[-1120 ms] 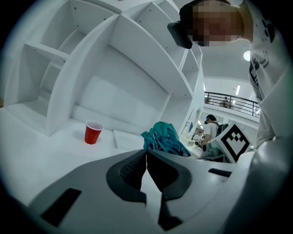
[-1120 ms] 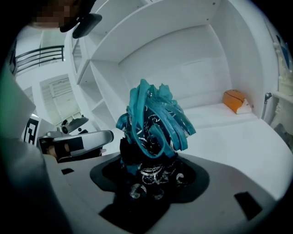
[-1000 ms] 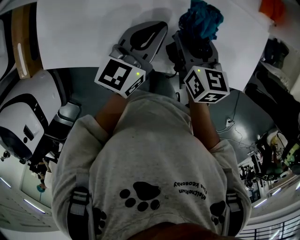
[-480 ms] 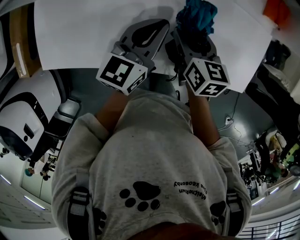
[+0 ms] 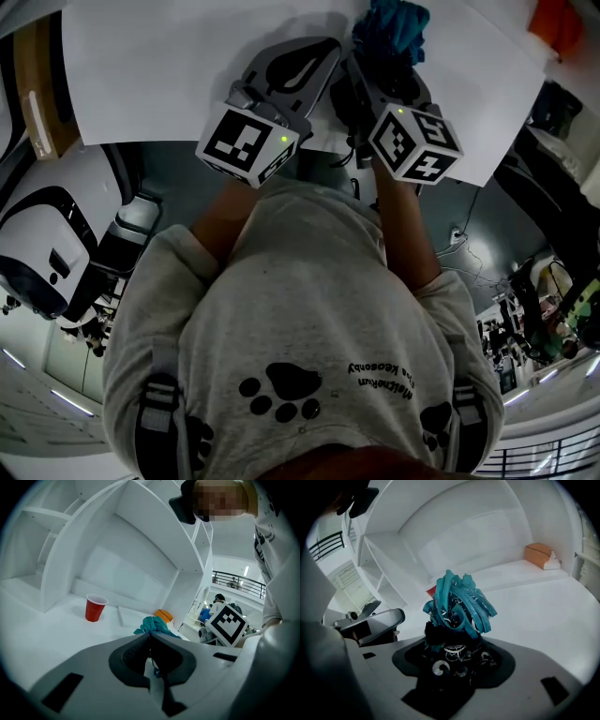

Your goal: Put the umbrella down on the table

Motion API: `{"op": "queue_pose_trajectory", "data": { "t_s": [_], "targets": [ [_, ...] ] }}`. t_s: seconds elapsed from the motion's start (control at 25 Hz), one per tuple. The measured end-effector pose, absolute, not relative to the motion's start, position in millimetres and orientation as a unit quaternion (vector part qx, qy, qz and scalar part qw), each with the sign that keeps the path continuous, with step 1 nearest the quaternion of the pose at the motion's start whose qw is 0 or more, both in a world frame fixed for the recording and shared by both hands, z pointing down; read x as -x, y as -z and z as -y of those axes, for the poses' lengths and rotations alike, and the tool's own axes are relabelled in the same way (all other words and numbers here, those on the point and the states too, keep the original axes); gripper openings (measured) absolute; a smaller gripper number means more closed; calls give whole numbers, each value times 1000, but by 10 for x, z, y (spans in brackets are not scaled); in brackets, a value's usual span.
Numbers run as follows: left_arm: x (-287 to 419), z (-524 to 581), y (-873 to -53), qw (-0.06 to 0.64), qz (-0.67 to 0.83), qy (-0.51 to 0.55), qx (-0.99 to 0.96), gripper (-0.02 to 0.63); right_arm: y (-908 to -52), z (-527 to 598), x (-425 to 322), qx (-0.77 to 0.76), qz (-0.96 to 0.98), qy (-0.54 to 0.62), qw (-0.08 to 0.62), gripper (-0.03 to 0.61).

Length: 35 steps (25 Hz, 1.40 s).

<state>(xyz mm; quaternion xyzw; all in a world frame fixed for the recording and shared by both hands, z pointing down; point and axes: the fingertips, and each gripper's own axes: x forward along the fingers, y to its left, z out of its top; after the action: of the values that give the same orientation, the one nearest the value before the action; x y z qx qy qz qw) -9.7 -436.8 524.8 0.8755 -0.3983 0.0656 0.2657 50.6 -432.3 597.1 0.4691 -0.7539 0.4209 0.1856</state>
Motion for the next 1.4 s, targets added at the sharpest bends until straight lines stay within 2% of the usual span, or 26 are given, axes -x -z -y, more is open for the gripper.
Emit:
{"op": "queue_pose_trajectory", "data": {
  "t_s": [0.72,1.4],
  "targets": [
    [27,4389,-5389,263,386,-89,-880,18,-6010,4387,-555,-483,741,-419,205,279],
    [-9,4267,-5067,236,388,-85,-887,18,-5396,4289,-663,-495,762,-367,201,285]
  ]
}}
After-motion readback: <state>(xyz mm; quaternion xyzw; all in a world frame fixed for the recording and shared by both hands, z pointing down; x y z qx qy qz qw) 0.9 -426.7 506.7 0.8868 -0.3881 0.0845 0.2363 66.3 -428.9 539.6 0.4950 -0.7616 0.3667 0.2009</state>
